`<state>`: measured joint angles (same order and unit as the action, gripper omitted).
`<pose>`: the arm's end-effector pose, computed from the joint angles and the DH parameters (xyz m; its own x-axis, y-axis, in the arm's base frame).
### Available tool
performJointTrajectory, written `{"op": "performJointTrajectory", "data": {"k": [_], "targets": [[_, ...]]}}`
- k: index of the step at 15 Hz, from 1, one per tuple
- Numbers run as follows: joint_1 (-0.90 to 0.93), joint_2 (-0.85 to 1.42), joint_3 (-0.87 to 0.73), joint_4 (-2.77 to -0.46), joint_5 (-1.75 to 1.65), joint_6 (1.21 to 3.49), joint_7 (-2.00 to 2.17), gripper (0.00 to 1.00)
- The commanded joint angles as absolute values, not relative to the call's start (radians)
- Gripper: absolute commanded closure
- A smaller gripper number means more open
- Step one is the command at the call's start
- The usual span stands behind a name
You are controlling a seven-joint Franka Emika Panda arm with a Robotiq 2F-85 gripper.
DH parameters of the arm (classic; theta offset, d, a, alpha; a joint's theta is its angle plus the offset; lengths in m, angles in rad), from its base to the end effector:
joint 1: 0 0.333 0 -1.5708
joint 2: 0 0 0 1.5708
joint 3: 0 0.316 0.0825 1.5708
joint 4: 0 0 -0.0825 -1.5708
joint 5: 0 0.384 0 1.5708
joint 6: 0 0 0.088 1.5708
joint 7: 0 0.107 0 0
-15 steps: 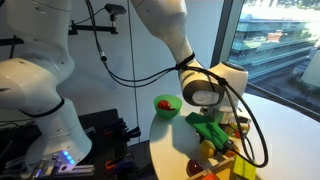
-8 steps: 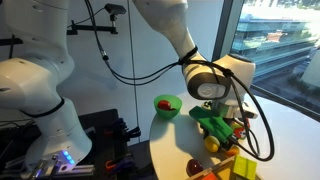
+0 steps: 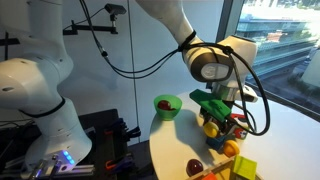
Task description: Put the lemon in the bowl, then move the bowl from the edge
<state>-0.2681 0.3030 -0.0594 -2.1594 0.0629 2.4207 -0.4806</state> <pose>0.5322 -0.1804 0.2527 0.9938 0.1076 -0.0265 0.1065 -0.9936 -0.0384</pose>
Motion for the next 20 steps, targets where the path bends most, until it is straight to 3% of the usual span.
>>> {"op": "performJointTrajectory", "data": {"k": [1, 11, 12, 20], "targets": [[-0.224, 0.259, -0.064, -2.164, 0.044, 2.374, -0.414, 0.55], [-0.148, 0.222, -0.054, -2.160, 0.060, 2.326, -0.384, 0.55], [-0.146, 0.216, -0.054, -2.160, 0.061, 2.323, -0.381, 0.30], [-0.147, 0.227, -0.054, -2.163, 0.060, 2.324, -0.381, 0.30]]}}
